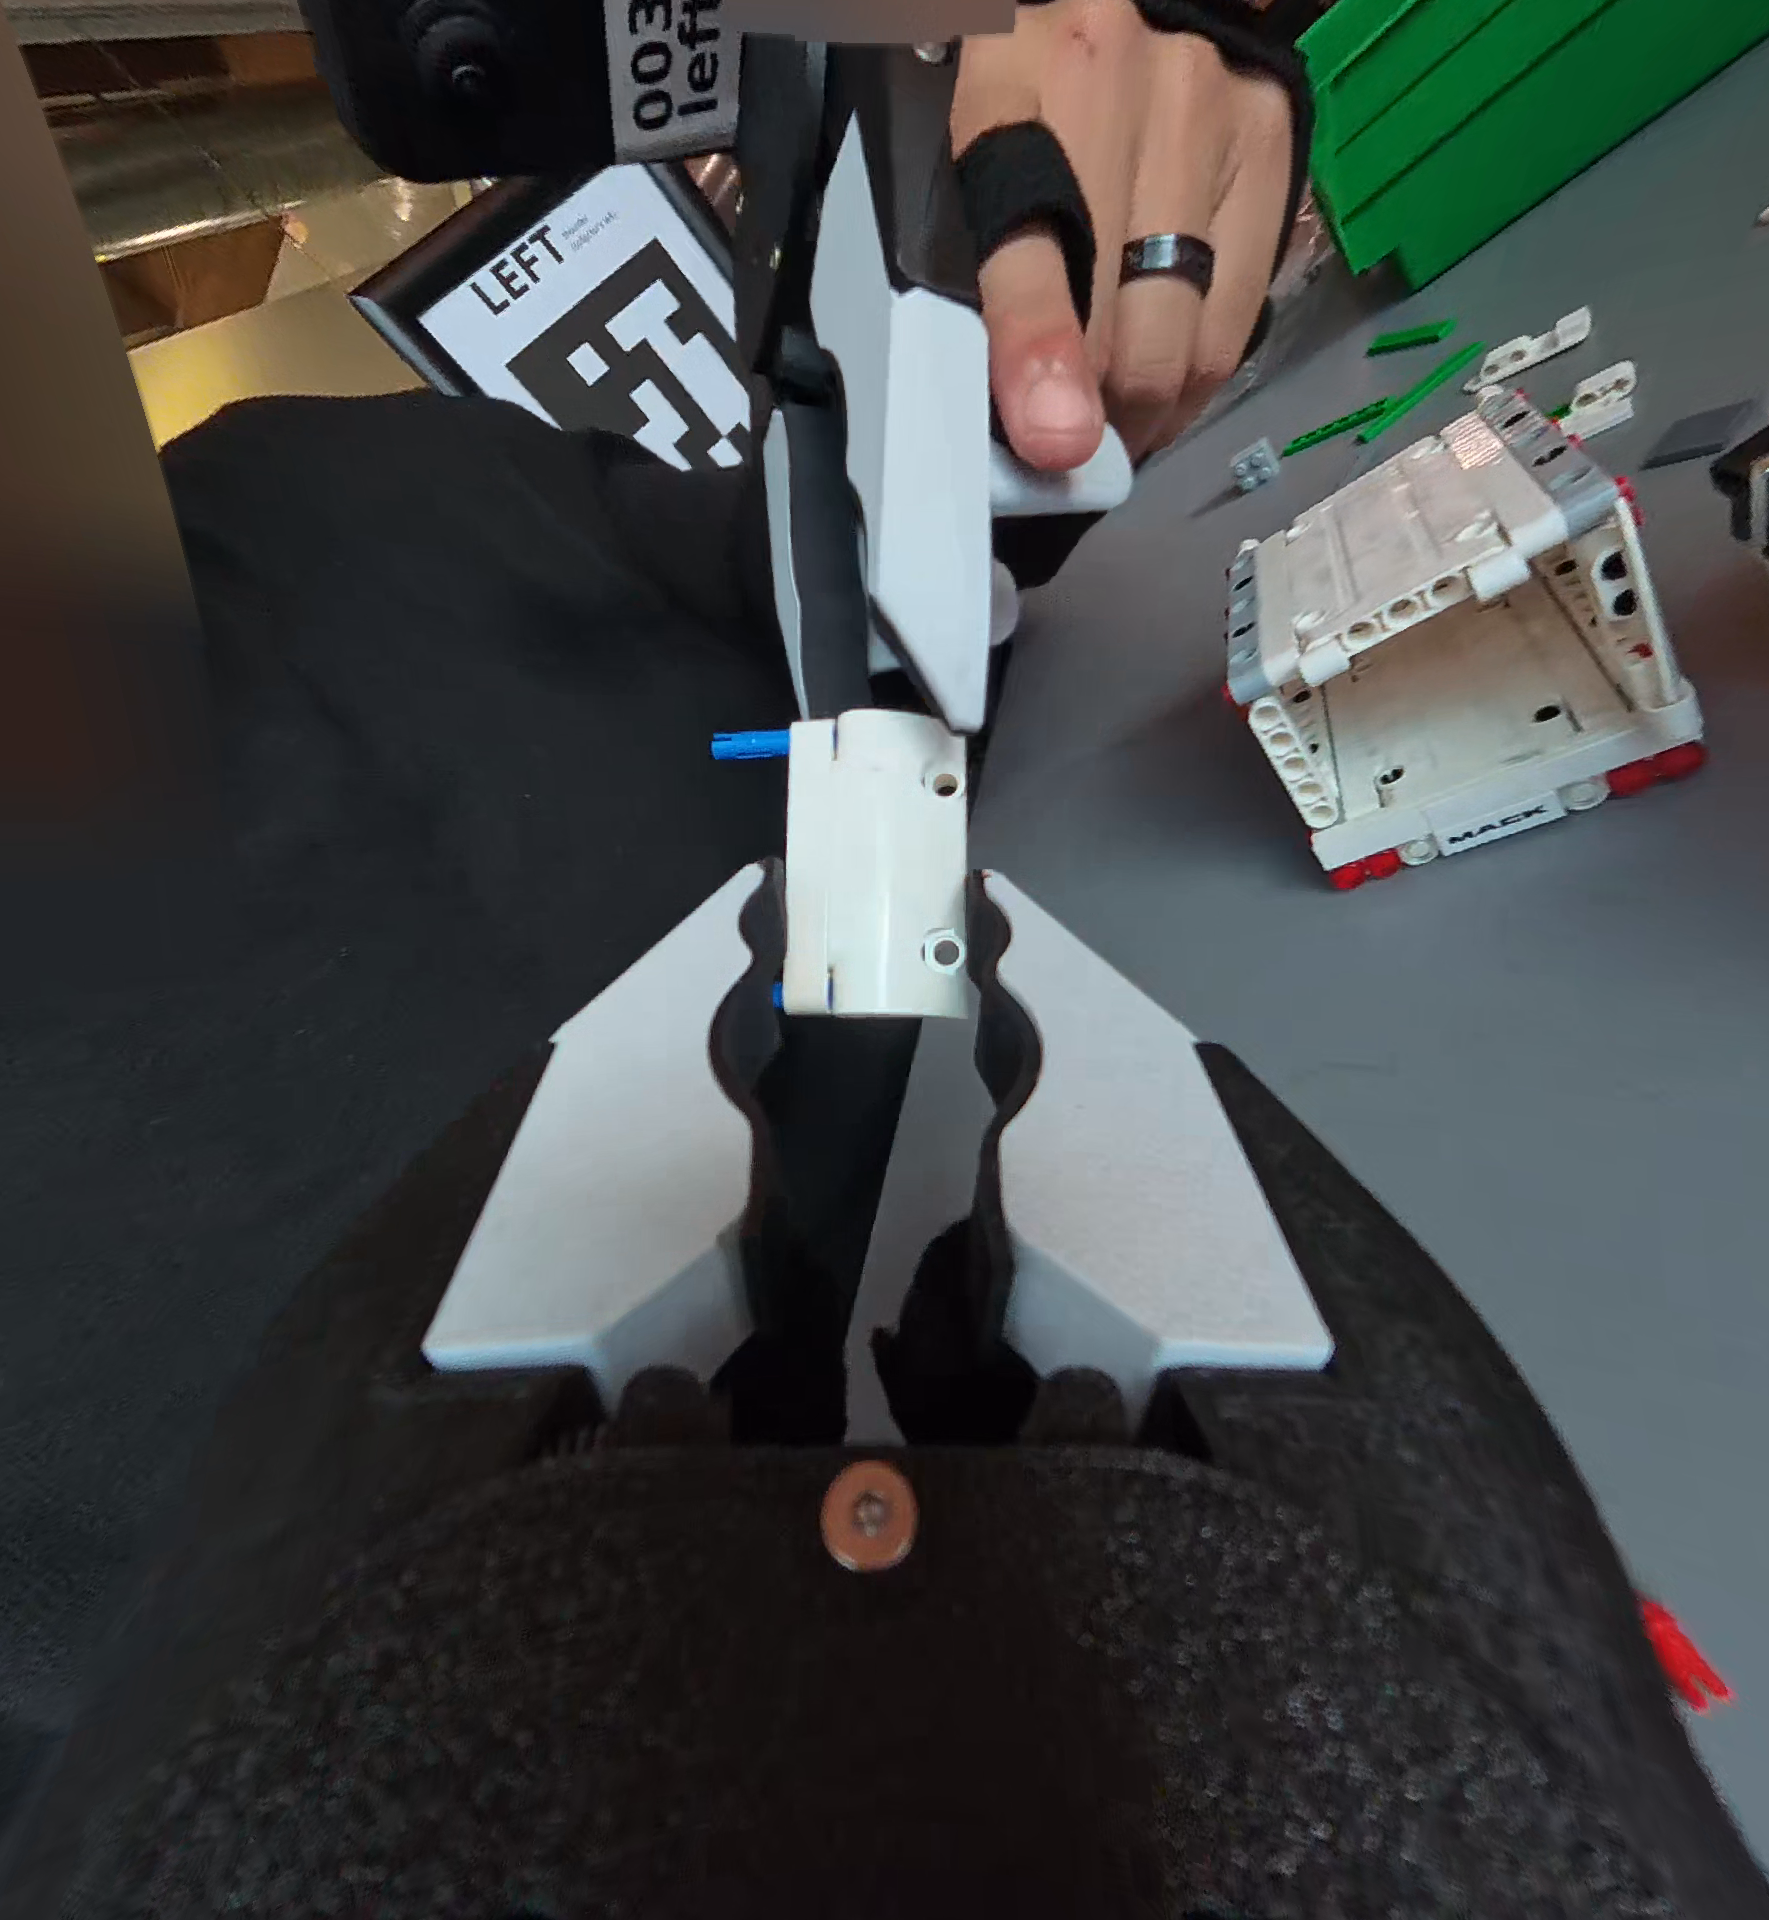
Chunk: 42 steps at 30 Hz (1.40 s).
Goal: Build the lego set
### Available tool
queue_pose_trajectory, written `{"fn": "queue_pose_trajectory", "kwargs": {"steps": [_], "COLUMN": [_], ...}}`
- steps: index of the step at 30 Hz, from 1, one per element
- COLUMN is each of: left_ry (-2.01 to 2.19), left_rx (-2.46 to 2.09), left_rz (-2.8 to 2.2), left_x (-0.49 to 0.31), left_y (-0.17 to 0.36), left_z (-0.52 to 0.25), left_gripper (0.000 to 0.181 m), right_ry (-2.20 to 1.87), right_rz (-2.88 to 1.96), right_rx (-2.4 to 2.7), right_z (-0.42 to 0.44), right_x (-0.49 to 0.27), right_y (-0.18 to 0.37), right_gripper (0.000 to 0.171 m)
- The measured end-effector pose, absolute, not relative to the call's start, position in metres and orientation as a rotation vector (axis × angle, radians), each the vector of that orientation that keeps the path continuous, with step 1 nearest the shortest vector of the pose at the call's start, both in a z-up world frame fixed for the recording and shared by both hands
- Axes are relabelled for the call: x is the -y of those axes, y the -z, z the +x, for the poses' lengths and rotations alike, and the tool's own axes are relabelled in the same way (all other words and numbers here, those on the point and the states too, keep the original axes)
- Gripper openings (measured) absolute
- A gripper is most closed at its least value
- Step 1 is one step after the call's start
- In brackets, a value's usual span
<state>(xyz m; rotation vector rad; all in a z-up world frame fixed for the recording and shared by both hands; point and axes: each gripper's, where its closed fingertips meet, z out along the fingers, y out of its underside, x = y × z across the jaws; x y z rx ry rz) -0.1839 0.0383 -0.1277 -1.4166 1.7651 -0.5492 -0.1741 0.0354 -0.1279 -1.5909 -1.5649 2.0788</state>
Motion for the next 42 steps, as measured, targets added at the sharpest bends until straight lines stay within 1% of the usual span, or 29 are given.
{"fn": "queue_pose_trajectory", "kwargs": {"steps": [2, 4, 7, 8, 11, 13, 14, 15, 17, 18, 20, 23, 25, 27, 35, 38, 39, 42], "left_ry": [0.543, 0.495, 0.501, 0.503, 0.492, 0.466, 0.452, 0.458, 0.497, 0.524, 0.606, 0.674, 0.737, 0.769, 0.761, 0.795, 0.816, 0.933], "left_rx": [-1.81, -1.822, -1.796, -1.785, -1.706, -1.64, -1.598, -1.55, -1.417, -1.357, -1.297, -1.276, -1.259, -1.249, -1.233, -1.208, -1.2, -1.185], "left_rz": [-1.385, -1.356, -1.267, -1.25, -1.286, -1.337, -1.372, -1.407, -1.468, -1.496, -1.525, -1.549, -1.565, -1.6, -1.711, -1.739, -1.748, -1.752], "left_x": [-0.037, -0.039, -0.035, -0.035, -0.044, -0.055, -0.061, -0.066, -0.076, -0.079, -0.073, -0.06, -0.052, -0.046, -0.037, -0.035, -0.034, -0.024], "left_y": [0.133, 0.137, 0.132, 0.13, 0.127, 0.125, 0.123, 0.12, 0.112, 0.11, 0.108, 0.116, 0.122, 0.13, 0.153, 0.156, 0.157, 0.158], "left_z": [-0.177, -0.171, -0.162, -0.161, -0.164, -0.174, -0.183, -0.191, -0.205, -0.21, -0.215, -0.215, -0.21, -0.207, -0.217, -0.221, -0.221, -0.215], "left_gripper": [0.04, 0.03, 0.007, 0.006, 0.005, 0.004, 0.005, 0.005, 0.005, 0.005, 0.005, 0.004, 0.005, 0.005, 0.005, 0.005, 0.005, 0.005], "right_ry": [-2.15, -2.19, -2.25, -2.29, -2.317, -2.232, -2.117, -1.92, -1.484, -1.339, -1.179, -0.852, -0.689, -0.667, -0.801, -0.771, -0.773, -0.796], "right_rz": [-1.589, -1.611, -1.642, -1.647, -1.651, -1.638, -1.643, -1.656, -1.639, -1.626, -1.658, -1.705, -1.678, -1.672, -1.685, -1.652, -1.643, -1.627], "right_rx": [1.562, 1.571, 1.56, 1.548, 1.474, 1.435, 1.415, 1.445, 1.607, 1.66, 1.699, 1.85, 1.906, 1.913, 1.893, 1.886, 1.881, 1.836], "right_z": [-0.173, -0.172, -0.173, -0.172, -0.172, -0.165, -0.162, -0.159, -0.15, -0.148, -0.155, -0.161, -0.166, -0.173, -0.191, -0.194, -0.196, -0.188], "right_x": [-0.031, -0.027, -0.024, -0.024, -0.036, -0.053, -0.064, -0.074, -0.077, -0.073, -0.059, -0.05, -0.051, -0.051, -0.043, -0.045, -0.045, -0.053], "right_y": [0.125, 0.127, 0.128, 0.126, 0.122, 0.116, 0.115, 0.122, 0.147, 0.159, 0.178, 0.214, 0.226, 0.229, 0.234, 0.236, 0.236, 0.217], "right_gripper": [0.033, 0.033, 0.033, 0.033, 0.031, 0.037, 0.037, 0.038, 0.036, 0.034, 0.028, 0.029, 0.026, 0.02, 0.017, 0.006, 0.006, 0.006]}}
